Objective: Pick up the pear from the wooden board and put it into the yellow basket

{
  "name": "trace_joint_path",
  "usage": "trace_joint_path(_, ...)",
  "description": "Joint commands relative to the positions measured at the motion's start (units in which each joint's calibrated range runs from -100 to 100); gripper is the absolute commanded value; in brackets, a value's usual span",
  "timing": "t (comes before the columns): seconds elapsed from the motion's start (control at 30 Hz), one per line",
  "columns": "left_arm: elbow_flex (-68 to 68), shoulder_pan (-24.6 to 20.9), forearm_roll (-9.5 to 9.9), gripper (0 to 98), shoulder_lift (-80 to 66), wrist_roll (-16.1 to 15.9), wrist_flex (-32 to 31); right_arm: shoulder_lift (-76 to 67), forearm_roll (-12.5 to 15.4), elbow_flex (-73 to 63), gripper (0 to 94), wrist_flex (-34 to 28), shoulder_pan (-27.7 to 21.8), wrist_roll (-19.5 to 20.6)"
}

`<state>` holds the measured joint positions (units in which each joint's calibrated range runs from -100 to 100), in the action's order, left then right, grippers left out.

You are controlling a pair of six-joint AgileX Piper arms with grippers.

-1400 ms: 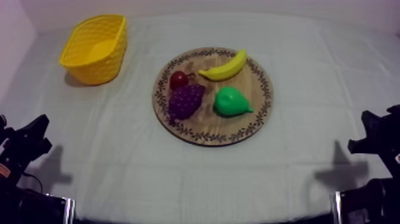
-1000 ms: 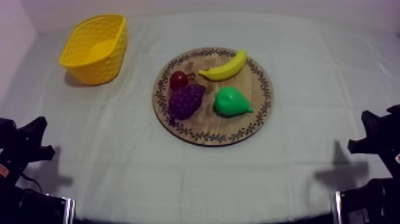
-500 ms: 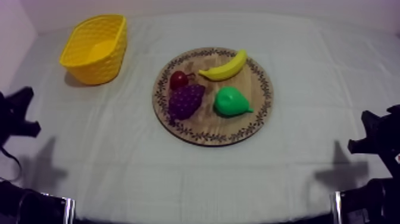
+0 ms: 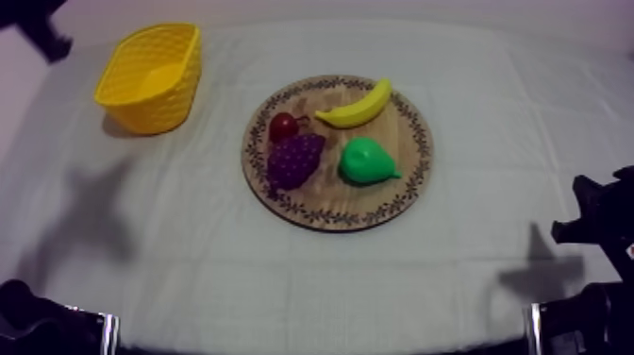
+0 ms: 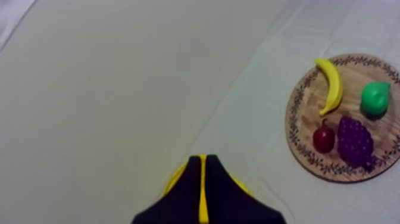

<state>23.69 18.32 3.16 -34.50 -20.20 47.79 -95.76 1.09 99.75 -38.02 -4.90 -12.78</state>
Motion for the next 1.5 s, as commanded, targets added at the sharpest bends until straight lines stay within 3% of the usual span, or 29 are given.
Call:
trace_joint_path(0.0, -21.81, 3.56, -0.13, 0.0, 15.17, -0.83, 1.24, 0.01, 0.01, 0.03, 0.3, -0.04, 0.00, 0.01)
trace_joint_path(0.23, -32.23, 8.31, -2.05, 0.0, 29.30, -2.79, 1.83, 0.01, 0.01, 0.03, 0.3, -0.04, 0.00, 0.01)
trace_joint_path(0.5, -29.64, 12.97, -4.36, 0.0, 39.93, -3.23, 1.14, 0.01, 0.01, 0.03, 0.3, -0.04, 0.00, 0.01)
trace_joint_path(1.0, -20.80, 18.98, -4.94, 2.1, 48.45, -0.52, -3.33, 0.01, 0.01, 0.03, 0.3, -0.04, 0.00, 0.01)
trace_joint_path(1.07, -20.44, 19.14, -4.83, 12.9, 48.61, 0.30, -3.78, 0.01, 0.01, 0.03, 0.3, -0.04, 0.00, 0.01)
trace_joint_path(1.17, -19.26, 19.18, -4.91, 50.7, 48.43, 0.64, -5.01, 0.01, 0.01, 0.03, 0.3, -0.04, 0.00, 0.01)
trace_joint_path(1.27, -17.25, 18.99, -5.67, 77.3, 47.89, 0.30, -7.33, 0.01, 0.01, 0.03, 0.3, -0.04, 0.00, 0.01)
trace_joint_path(1.37, -14.76, 18.55, -7.54, 89.8, 47.33, -1.27, -10.18, 0.01, 0.01, 0.03, 0.3, -0.04, 0.00, 0.01)
trace_joint_path(1.47, -13.07, 18.24, -8.62, 94.2, 47.15, -2.24, -11.84, 0.01, 0.01, 0.03, 0.3, -0.04, 0.00, 0.01)
